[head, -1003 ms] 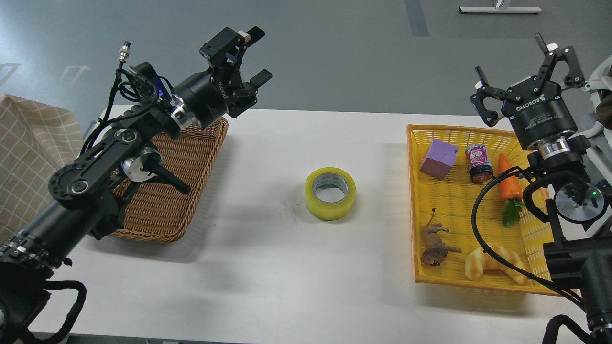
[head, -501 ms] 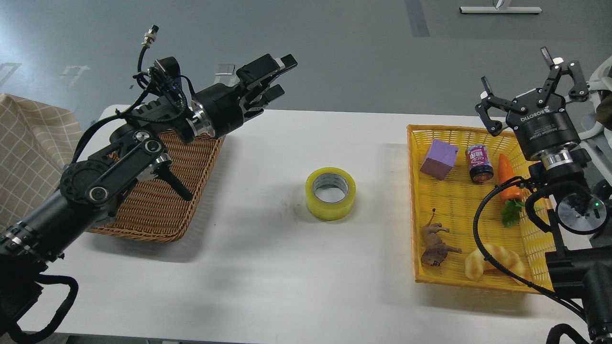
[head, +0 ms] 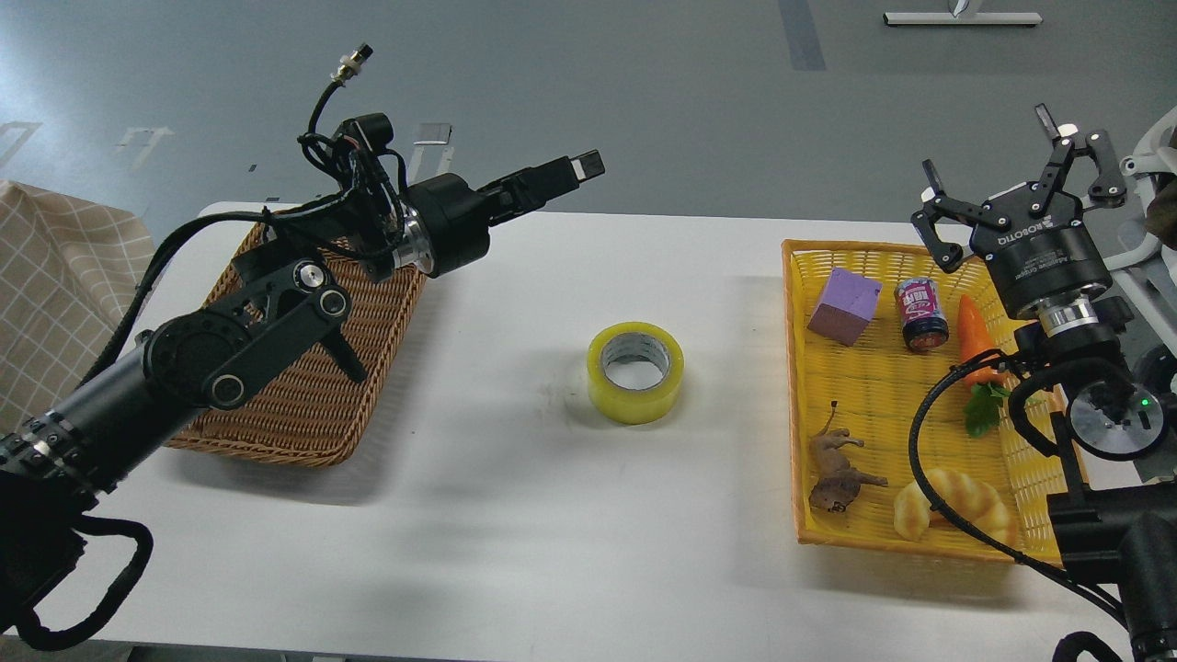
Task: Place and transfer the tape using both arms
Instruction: 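Swing the left gripper from the basket toward the tape roll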
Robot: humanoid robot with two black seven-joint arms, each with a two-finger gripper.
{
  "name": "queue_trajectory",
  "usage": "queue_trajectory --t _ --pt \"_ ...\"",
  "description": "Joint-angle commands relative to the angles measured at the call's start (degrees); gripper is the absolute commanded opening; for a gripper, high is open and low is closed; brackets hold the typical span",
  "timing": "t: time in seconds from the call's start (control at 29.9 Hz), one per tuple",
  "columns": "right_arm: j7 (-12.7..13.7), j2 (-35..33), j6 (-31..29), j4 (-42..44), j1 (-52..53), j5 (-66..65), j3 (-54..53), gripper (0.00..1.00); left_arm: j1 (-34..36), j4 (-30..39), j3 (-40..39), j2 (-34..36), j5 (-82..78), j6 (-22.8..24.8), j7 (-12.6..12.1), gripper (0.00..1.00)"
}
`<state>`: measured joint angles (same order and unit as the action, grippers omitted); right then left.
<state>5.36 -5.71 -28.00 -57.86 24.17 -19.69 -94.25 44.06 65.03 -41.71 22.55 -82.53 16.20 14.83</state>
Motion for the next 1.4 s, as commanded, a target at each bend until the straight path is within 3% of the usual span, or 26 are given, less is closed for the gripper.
queue_trajectory --t 0.0,0.17,0.4,0.5,0.6,0.8,0.97,1.27,1.37 --pt "0.0 0.0 0.0 0.0 0.0 0.0 0.1 1.00 0.7 0.0 0.1 0.0 4.8 0.5 -0.1 0.98" --pt "0.0 0.0 0.0 0.2 0.0 -0.1 0.4 1.00 2.2 0.0 0.6 0.1 4.6 1.7 -0.6 0.98" --pt "0.0 0.3 0.0 0.2 0.1 -0.1 0.6 1.00 9.1 0.0 15.0 1.3 4.0 1.7 -1.2 0.98" --pt "0.0 0.3 0.0 0.3 0.0 -0.1 0.6 1.00 10.3 -0.1 17.6 1.4 3.3 1.7 -1.9 0.98" --pt "0.0 0.3 0.0 0.5 0.0 -0.1 0.6 1.00 13.0 -0.4 23.5 1.3 0.5 1.8 -7.1 0.98" --pt "0.0 0.3 0.0 0.5 0.0 -0.1 0.6 1.00 16.4 -0.9 30.9 0.8 0.2 1.9 -10.3 0.98" --pt "0.0 0.3 0.0 0.6 0.0 -0.1 0.6 1.00 20.1 -1.3 37.7 0.6 -0.1 1.9 -15.5 0.98" --pt "0.0 0.3 0.0 0.6 0.0 -0.1 0.6 1.00 22.4 -2.4 40.4 -3.3 -0.1 3.1 -20.4 0.98" --pt "0.0 0.3 0.0 0.6 0.0 -0.2 0.6 1.00 22.4 -3.2 41.4 -5.8 0.0 3.3 -23.5 0.98"
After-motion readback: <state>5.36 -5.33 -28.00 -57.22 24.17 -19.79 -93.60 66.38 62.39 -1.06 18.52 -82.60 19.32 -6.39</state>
